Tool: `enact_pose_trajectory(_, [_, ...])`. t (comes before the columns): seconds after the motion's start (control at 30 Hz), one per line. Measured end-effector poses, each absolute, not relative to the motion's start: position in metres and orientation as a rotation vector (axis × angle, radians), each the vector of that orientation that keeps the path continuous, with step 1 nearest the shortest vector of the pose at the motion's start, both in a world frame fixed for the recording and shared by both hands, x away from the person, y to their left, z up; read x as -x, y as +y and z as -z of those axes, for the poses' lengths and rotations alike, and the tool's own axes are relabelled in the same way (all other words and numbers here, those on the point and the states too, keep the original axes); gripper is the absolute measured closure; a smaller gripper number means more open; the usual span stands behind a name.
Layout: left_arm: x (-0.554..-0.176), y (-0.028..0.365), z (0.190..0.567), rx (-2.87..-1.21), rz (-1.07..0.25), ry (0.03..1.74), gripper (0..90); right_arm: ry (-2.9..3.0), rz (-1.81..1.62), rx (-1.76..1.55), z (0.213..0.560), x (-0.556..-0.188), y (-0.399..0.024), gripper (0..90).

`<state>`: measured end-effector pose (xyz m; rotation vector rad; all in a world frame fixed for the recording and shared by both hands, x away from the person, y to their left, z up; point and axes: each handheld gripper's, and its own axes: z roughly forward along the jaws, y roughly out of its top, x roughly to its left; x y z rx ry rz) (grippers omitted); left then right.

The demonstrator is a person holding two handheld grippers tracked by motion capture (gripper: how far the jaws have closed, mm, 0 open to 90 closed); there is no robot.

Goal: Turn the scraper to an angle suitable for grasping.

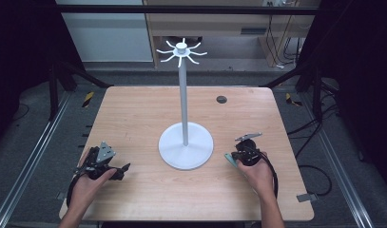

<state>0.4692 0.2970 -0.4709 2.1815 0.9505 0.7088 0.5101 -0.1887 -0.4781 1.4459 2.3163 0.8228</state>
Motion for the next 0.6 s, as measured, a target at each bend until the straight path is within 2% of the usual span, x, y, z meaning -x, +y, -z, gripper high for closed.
enact_pose_trajectory(0.13, [-0.469,0.297,0.471,-2.183,-0.707,0.949,3.3,2.333,-0.821,-1.4,0.475,-0.507,-0.182,88.0])
enact_pose_trajectory(0.53, [-0.469,0.297,0.471,-2.186,-0.731,0.967,3.3,2.371,-0.767,-1.38,0.461,-0.515,-0.171,63.1])
enact_pose_trajectory(0.6, [-0.469,0.298,0.471,-2.185,-0.727,0.969,3.3,2.393,-0.742,-1.388,0.46,-0.517,-0.171,62.0])
